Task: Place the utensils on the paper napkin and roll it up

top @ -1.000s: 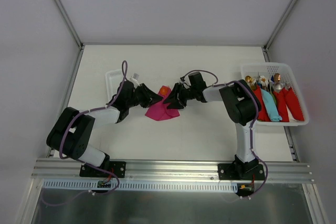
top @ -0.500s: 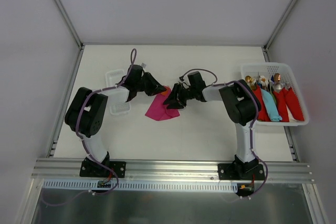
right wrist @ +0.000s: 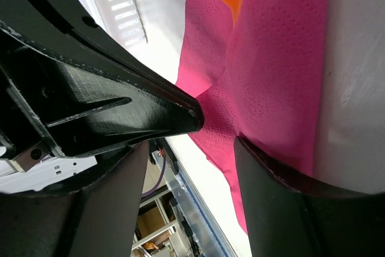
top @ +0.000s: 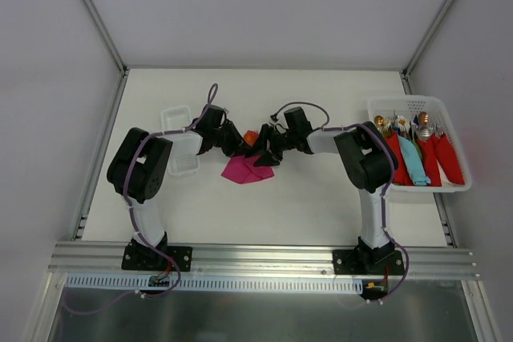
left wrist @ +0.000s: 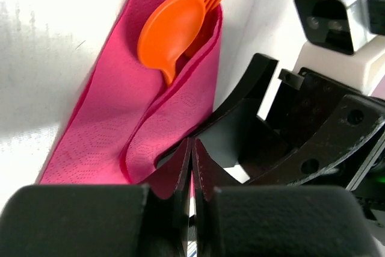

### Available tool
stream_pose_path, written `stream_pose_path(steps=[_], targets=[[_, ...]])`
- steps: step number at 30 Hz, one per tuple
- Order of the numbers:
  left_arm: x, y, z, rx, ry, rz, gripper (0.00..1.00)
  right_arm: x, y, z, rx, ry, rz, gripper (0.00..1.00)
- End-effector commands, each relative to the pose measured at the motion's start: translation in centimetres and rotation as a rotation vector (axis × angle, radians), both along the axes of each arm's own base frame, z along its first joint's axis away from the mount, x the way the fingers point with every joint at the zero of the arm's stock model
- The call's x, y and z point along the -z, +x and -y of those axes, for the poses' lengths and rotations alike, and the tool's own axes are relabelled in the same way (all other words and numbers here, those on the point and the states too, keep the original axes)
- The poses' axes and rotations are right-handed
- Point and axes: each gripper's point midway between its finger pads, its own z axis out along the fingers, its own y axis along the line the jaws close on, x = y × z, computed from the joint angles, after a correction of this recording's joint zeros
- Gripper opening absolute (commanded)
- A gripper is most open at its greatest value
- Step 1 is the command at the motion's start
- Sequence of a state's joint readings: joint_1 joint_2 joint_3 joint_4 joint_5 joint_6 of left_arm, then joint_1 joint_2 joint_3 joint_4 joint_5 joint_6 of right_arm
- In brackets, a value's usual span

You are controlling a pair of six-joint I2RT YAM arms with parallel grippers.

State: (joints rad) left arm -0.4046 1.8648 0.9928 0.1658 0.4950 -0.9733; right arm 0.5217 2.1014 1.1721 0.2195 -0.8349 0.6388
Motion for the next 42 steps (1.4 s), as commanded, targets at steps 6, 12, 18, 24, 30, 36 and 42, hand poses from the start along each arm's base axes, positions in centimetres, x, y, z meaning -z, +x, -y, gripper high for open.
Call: stream_pose_path(steps=[6,12,18,24,30,36,42], targets=[[2.9,-3.4,-1.4,0.029,0.081,-0.107,0.0,2.2,-0.2,0.9,0.033,-0.095,0.01,0.57],[5.1,-4.4,-1.7,0.035,0.113,-0.189,0.0,-3.8,-0.7,-0.6,-0.055,0.054,0.126,0.55],[5.8,-4.6,-1.8,0.049,0.129,-0.205,0.0,-8.4,-0.5,0.0,-0.115,0.137,0.24,0.43],[5.9,-4.6,-1.7,0.073,0.13,-0.192,0.0,-5.7,-1.1,2.6,-0.207,-0.025,0.342,0.17],[5.7,-4.4,-1.4,0.106,0.132,-0.161,0.0,-1.5,-2.4,4.2,-0.249,-0.116,0.322,0.05],[5.7,-4.3,-1.0,0.129,0.134,-0.148,0.0,1.4,-5.2,5.0,-0.283,-0.173,0.262,0.03],[5.5,-4.1,-0.5,0.15,0.129,-0.132,0.0,4.5,-7.6,6.4,-0.255,-0.213,0.12,0.0]])
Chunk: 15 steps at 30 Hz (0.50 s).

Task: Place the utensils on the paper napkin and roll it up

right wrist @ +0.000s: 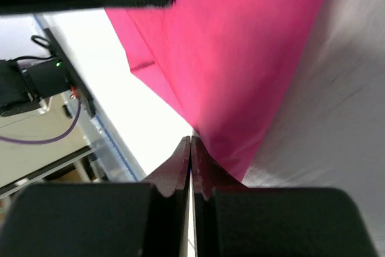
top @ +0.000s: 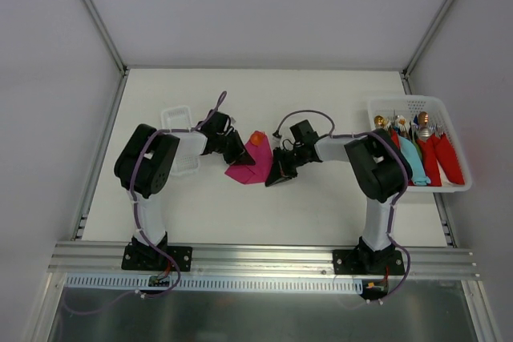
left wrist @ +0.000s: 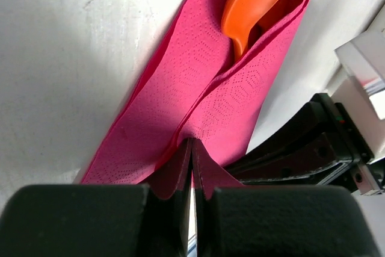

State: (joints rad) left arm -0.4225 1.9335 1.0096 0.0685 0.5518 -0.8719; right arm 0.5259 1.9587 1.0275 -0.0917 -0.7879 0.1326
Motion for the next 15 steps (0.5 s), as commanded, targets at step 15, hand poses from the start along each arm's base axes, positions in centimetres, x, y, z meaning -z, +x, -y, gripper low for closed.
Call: stream_pose_path(steps=[15], targets=[[3.0,-2.0,0.1,0.135,0.093,-0.026,0.0,-10.1,4.5,-1.8,0.108,0.318,0.056,0.11]])
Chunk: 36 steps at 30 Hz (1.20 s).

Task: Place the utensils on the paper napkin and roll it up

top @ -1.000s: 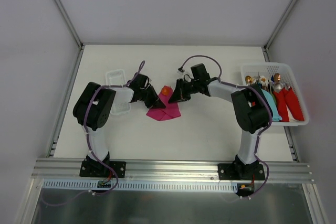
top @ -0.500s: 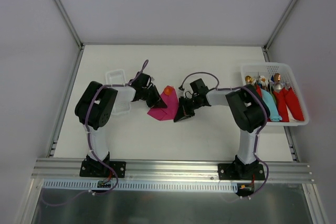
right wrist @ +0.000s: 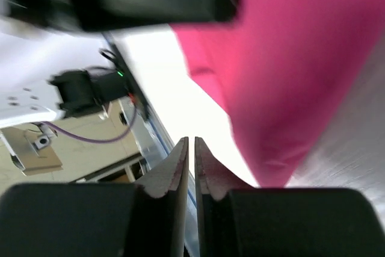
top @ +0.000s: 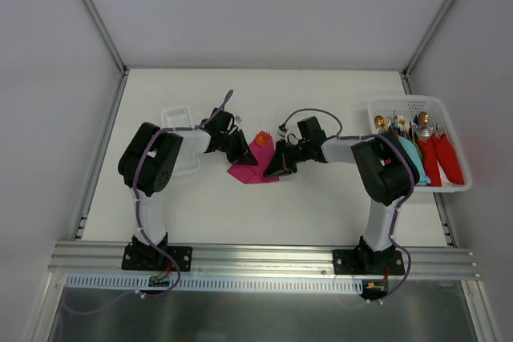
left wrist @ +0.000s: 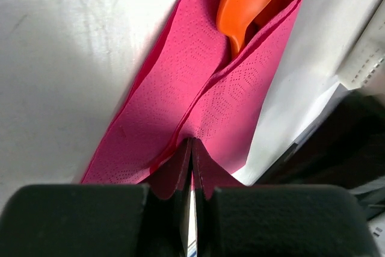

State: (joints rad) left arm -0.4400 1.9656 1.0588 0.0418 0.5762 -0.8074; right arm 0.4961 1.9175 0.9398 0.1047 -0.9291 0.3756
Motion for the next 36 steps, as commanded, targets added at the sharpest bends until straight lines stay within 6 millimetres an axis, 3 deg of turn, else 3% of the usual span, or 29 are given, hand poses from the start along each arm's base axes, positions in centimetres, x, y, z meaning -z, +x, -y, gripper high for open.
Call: stream_pose_path(steps=[1,4,8,13,22,29,36], targets=[[2.9,-2.1,-0.6,0.07,0.094,-0.046,0.0,-7.5,5.6,-0.7,0.05,0.149,0.211,0.12],[3.0,-2.4,0.0,0.116,0.085,-0.042,0.0,-8.0,7.9,0.0,0.085,0.143,0.255,0.13],[3.7,-3.5,0.9,0.209,0.097,-0.054,0.0,-6.8,8.9,1.6,0.046,0.054,0.373,0.13],[4.3,-5.1,1.5,0.309,0.087,-0.065,0.0,-5.1,7.9,3.8,-0.027,-0.074,0.425,0.13],[4.9,-6.9,2.4,0.496,0.118,-0.073,0.0,-2.3,5.9,5.6,-0.072,-0.182,0.399,0.1],[4.8,-7.2,2.4,0.528,0.129,-0.062,0.0,-0.4,5.9,5.2,-0.097,-0.251,0.383,0.09],[4.8,-7.3,2.4,0.543,0.142,-0.051,0.0,2.1,4.7,4.7,-0.157,-0.33,0.336,0.07]])
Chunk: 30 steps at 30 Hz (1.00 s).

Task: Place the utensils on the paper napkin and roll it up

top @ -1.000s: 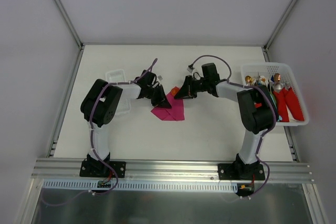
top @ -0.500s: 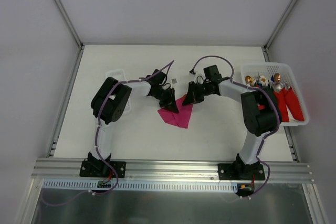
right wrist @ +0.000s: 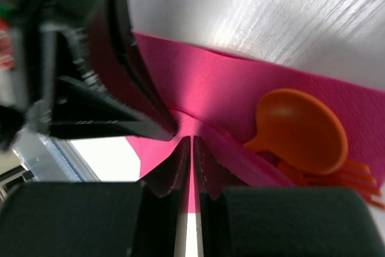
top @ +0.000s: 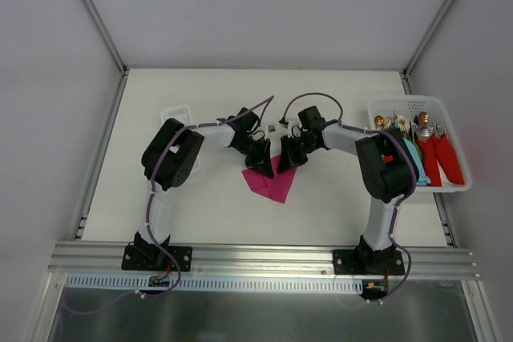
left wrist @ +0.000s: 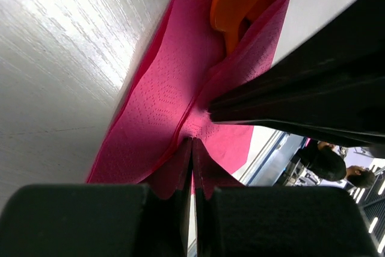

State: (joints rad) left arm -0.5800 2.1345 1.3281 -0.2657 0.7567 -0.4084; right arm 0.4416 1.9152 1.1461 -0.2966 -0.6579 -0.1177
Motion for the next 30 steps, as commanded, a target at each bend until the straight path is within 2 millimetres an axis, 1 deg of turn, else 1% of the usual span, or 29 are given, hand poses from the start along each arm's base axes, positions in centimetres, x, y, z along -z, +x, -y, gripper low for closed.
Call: stream_pose_path(steps=[1,3,7,8,10,11,12,14,15,16,17,19,20,21,22,24,25,26,30], targets=[[4.3,-2.3,-2.7,0.043,0.188,-0.031,0.0,0.9,0.0,0.0,-0.027,-0.066,0.007,0.07],[4.2,-2.2,-2.7,0.042,0.189,-0.022,0.0,1.9,-0.1,0.4,-0.022,-0.105,-0.008,0.06],[3.5,-1.6,-2.8,0.031,0.196,0.014,0.0,3.1,-0.6,1.2,-0.005,-0.157,-0.047,0.06],[2.8,-1.3,-2.8,0.023,0.199,0.038,0.03,3.2,-0.8,1.3,0.001,-0.163,-0.059,0.06],[1.9,-0.8,-2.7,0.009,0.201,0.073,0.05,3.3,-0.9,1.4,0.008,-0.168,-0.073,0.06],[1.3,-0.4,-2.7,-0.002,0.199,0.094,0.08,3.4,-1.1,1.4,0.01,-0.173,-0.08,0.06],[-0.1,0.0,-2.5,-0.018,0.186,0.129,0.09,3.5,-1.1,1.4,0.022,-0.173,-0.088,0.06],[-1.6,0.2,-2.4,-0.037,0.167,0.158,0.11,3.7,-1.1,1.5,0.033,-0.184,-0.1,0.05],[-3.3,0.6,-2.1,-0.056,0.132,0.192,0.13,3.8,-1.3,1.6,0.051,-0.188,-0.117,0.05],[-3.9,0.5,-2.0,-0.065,0.12,0.194,0.13,3.9,-1.3,1.6,0.061,-0.191,-0.128,0.05],[-5.1,0.5,-1.8,-0.086,0.1,0.2,0.14,4.1,-1.5,1.7,0.073,-0.195,-0.143,0.04],[-5.9,0.3,-1.3,-0.102,0.057,0.185,0.14,4.6,-1.8,1.9,0.109,-0.2,-0.185,0.04],[-5.5,-0.3,-1.5,-0.116,0.056,0.161,0.14,4.7,-1.9,2.0,0.116,-0.197,-0.2,0.04],[-5.7,-0.7,-1.5,-0.146,0.048,0.134,0.14,5.0,-2.0,2.2,0.124,-0.198,-0.208,0.04],[-5.2,-1.2,-1.6,-0.154,0.032,0.122,0.14,5.0,-2.0,2.1,0.161,-0.192,-0.239,0.04],[-5.1,-1.6,-1.5,-0.2,0.015,0.09,0.14,5.2,-2.1,2.2,0.184,-0.187,-0.256,0.04],[-5.1,-1.5,-1.2,-0.212,-0.009,0.097,0.14,5.3,-2.0,2.3,0.199,-0.183,-0.263,0.04],[-4.5,-2.2,-1.4,-0.236,-0.001,0.058,0.14,5.2,-2.0,2.1,0.216,-0.169,-0.281,0.04],[-3.6,-2.7,-1.0,-0.302,-0.019,0.017,0.13,5.1,-1.8,1.9,0.266,-0.147,-0.313,0.04]])
